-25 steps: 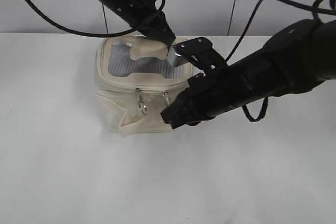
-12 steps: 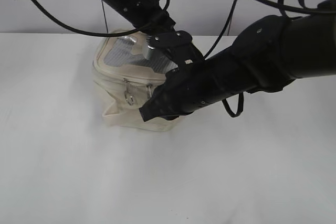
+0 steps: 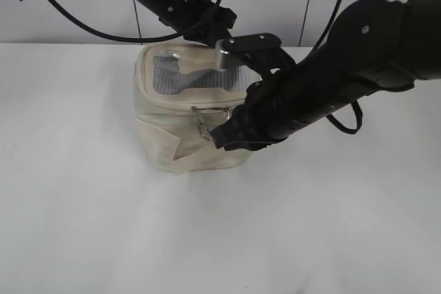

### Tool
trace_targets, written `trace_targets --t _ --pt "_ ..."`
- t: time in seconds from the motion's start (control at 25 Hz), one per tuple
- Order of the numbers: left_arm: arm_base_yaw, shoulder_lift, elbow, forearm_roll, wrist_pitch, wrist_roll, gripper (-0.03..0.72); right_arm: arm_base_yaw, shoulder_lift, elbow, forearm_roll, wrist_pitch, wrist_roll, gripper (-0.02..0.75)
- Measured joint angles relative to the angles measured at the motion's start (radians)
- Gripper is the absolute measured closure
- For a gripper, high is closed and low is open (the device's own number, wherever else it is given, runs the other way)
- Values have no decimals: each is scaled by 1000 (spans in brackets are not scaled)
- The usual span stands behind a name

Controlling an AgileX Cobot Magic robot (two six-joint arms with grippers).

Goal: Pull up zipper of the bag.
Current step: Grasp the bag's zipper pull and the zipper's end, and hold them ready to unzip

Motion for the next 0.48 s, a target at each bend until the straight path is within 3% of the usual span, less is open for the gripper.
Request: trace_targets --t 0.24,0.48 --pt "-1 0 2 -1 -9 -9 666 -5 -53 0 -30 48 40 729" --pt "-1 1 4 -17 -27 -9 666 51 28 -84 55 19 43 729"
